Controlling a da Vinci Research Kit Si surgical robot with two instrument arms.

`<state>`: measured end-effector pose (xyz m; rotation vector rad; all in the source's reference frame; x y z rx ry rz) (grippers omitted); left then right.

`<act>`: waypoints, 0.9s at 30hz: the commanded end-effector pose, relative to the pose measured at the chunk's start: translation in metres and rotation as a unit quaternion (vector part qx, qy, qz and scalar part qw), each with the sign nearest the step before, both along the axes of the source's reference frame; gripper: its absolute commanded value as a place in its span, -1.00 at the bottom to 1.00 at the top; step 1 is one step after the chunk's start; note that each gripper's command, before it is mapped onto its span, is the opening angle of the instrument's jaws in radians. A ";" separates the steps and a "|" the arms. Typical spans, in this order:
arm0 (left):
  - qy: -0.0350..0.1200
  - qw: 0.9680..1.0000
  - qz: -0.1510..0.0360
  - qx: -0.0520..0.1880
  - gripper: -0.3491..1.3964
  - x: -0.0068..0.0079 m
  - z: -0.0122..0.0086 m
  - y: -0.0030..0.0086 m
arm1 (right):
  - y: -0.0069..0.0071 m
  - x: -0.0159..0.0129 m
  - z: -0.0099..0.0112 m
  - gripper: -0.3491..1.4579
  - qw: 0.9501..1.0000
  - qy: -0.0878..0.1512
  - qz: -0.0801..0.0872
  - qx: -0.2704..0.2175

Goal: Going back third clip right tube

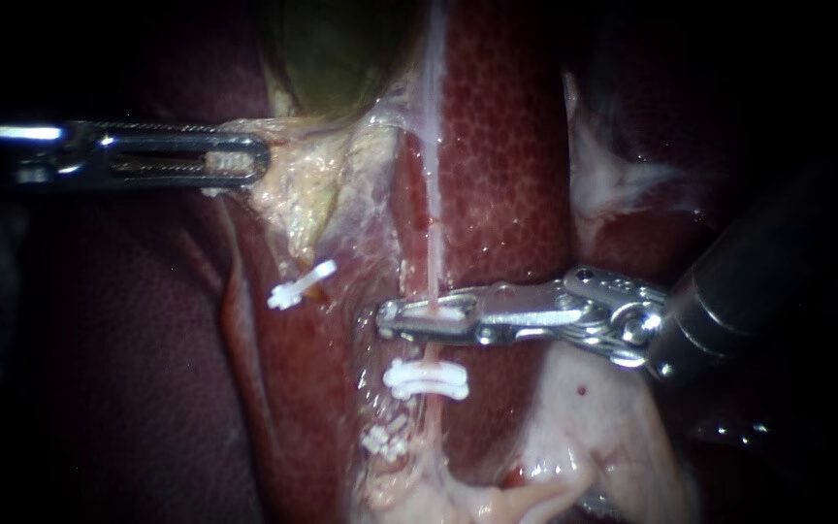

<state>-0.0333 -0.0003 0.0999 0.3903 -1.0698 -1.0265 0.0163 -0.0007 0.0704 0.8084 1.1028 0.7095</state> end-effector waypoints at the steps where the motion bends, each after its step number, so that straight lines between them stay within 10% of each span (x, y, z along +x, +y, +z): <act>1: 0.000 1.000 0.000 0.000 -0.73 0.0000 0.0000 0.0000 | 0.0000 0.0001 0.0000 -1.00 1.000 0.002 0.001 0.002; 16: 0.000 1.000 0.000 0.000 -0.73 0.0000 0.0000 0.0000 | 0.0004 -0.0002 -0.0004 -1.00 0.999 -0.014 0.002 0.029; 20: 0.000 1.000 0.000 0.000 -0.73 0.0001 0.0000 0.0000 | 0.0009 0.0001 -0.0004 -0.10 1.000 -0.004 0.005 0.007; 27: 0.000 1.000 0.000 0.000 -0.73 0.0001 0.0000 0.0000 | 0.0008 -0.0004 -0.0003 0.05 0.997 -0.001 -0.002 -0.076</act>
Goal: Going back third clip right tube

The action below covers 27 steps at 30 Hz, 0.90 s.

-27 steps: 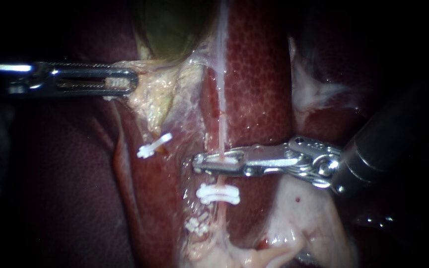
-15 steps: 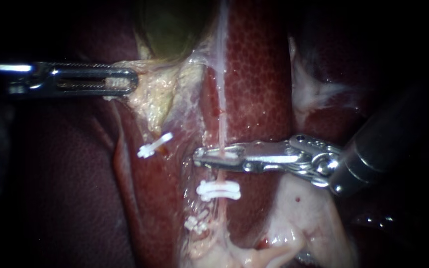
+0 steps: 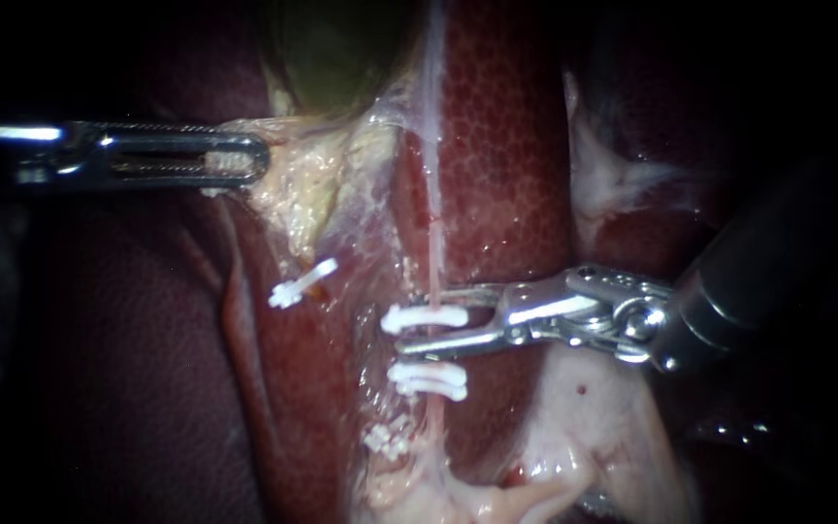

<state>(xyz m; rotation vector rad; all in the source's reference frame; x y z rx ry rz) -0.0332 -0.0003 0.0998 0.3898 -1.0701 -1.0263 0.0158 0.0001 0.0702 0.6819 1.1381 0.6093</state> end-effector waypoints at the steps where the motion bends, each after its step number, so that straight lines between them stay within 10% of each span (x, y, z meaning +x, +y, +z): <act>1: 0.000 1.000 0.000 0.000 -0.73 0.0001 -0.0001 0.0000 | 0.0001 -0.0004 -0.0001 0.05 1.000 0.000 0.000 -0.004; 13: 0.000 1.000 0.000 0.000 -0.73 0.0001 -0.0001 0.0000 | 0.0010 -0.0048 -0.0021 0.05 0.998 0.017 -0.031 -0.054; 27: 0.001 1.000 -0.001 -0.001 -0.71 -0.0003 0.0002 -0.0003 | 0.0039 -0.0085 -0.0110 0.05 0.992 0.050 -0.051 -0.105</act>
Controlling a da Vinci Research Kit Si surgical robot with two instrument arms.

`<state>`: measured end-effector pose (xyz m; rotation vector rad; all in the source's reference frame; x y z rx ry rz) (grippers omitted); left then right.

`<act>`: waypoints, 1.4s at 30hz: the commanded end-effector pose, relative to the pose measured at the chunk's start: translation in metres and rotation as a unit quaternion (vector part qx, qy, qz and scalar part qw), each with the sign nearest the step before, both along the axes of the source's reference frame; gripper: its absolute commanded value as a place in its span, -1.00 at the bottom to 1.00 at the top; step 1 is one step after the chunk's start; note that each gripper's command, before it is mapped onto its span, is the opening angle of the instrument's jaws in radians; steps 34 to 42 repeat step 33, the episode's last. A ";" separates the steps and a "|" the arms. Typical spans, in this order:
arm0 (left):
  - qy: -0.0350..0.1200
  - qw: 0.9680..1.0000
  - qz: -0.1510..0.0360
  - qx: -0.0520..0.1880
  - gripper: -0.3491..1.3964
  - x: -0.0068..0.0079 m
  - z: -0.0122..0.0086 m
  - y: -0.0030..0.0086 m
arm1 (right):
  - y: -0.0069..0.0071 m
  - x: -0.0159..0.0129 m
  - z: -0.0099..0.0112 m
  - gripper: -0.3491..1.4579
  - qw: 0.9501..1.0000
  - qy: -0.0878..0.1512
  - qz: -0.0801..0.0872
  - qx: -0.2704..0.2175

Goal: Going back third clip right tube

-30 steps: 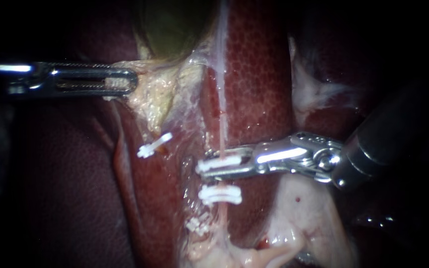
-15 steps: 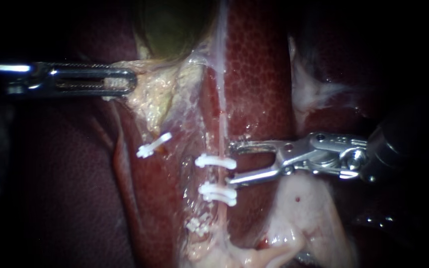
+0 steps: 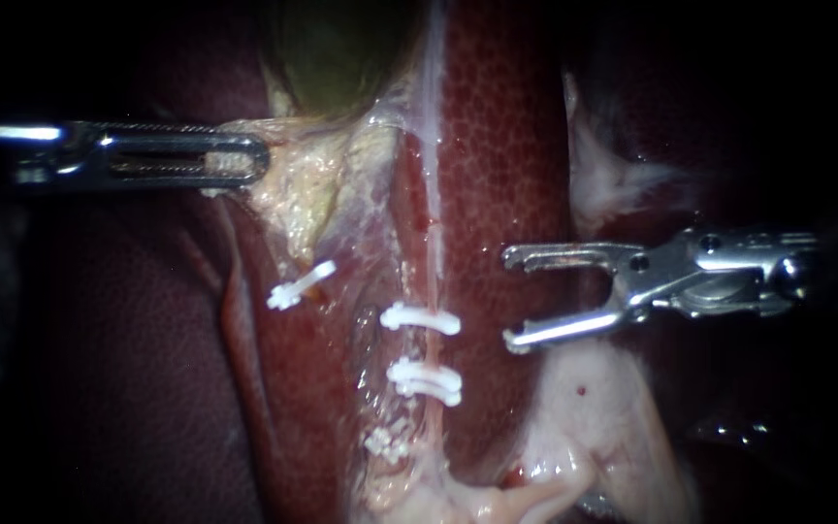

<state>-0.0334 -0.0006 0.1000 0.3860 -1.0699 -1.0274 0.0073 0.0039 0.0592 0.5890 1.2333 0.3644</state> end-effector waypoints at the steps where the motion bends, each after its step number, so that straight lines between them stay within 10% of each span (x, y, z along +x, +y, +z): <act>1: 0.001 1.000 0.000 -0.001 -0.71 -0.0002 0.0003 -0.0002 | 0.0000 -0.0001 -0.0002 0.05 1.000 0.002 0.000 -0.002; 20: 0.006 1.000 0.021 -0.004 -0.73 -0.0053 0.0053 -0.0030 | 0.0001 0.0000 -0.0002 0.05 1.000 0.006 0.003 -0.004; 42: 0.006 1.000 0.021 -0.004 -0.73 -0.0054 0.0054 -0.0030 | 0.0001 0.0001 -0.0004 0.05 1.000 0.008 0.006 -0.003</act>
